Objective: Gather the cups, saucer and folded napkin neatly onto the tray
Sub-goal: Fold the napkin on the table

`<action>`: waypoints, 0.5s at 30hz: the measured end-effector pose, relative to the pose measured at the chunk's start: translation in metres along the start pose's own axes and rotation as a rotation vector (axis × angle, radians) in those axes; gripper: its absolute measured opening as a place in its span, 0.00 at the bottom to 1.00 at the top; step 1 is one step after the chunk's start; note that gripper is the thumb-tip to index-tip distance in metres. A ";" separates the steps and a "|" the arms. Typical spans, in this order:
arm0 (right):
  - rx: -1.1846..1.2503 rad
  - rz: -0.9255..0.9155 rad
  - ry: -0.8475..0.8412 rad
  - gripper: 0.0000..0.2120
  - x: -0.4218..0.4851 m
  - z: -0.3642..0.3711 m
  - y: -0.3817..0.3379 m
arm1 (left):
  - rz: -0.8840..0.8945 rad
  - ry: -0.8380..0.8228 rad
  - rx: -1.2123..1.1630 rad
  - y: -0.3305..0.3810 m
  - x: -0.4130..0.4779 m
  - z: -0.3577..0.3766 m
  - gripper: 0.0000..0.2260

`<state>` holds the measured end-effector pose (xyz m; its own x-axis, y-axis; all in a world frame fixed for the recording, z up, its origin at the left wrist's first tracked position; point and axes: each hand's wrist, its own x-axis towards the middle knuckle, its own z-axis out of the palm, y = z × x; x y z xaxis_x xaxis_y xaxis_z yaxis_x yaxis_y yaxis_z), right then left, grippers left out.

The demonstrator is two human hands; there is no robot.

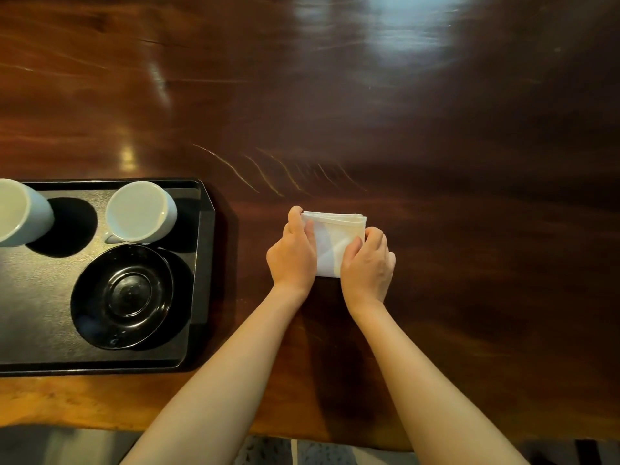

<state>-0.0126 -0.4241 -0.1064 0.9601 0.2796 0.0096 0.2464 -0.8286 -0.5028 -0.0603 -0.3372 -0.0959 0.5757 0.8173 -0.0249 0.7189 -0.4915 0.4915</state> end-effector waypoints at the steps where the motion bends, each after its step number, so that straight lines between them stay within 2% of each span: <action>1: -0.022 -0.010 0.015 0.07 -0.001 0.001 0.001 | 0.025 0.006 0.007 -0.002 0.000 0.002 0.16; 3: -0.092 -0.010 0.057 0.11 -0.001 0.002 0.001 | 0.083 0.040 0.062 -0.006 0.001 0.007 0.15; 5: -0.173 -0.066 0.093 0.18 0.001 0.000 0.000 | 0.139 0.118 0.140 -0.011 0.002 0.012 0.16; 8: -0.199 -0.331 -0.016 0.26 0.010 0.000 -0.003 | 0.296 0.161 0.177 -0.018 0.004 0.018 0.19; 11: -0.315 -0.560 -0.270 0.24 0.017 0.002 -0.001 | 0.378 -0.016 0.201 -0.021 0.004 0.017 0.19; 13: -0.373 -0.601 -0.394 0.25 0.023 0.002 0.004 | 0.346 -0.135 0.242 -0.023 0.004 0.016 0.21; 15: -0.402 -0.630 -0.437 0.26 0.026 0.001 0.010 | 0.346 -0.185 0.306 -0.028 0.004 0.014 0.23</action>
<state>0.0147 -0.4241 -0.1120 0.5116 0.8377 -0.1909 0.8230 -0.5416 -0.1711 -0.0723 -0.3249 -0.1220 0.8401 0.5375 -0.0730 0.5392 -0.8126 0.2212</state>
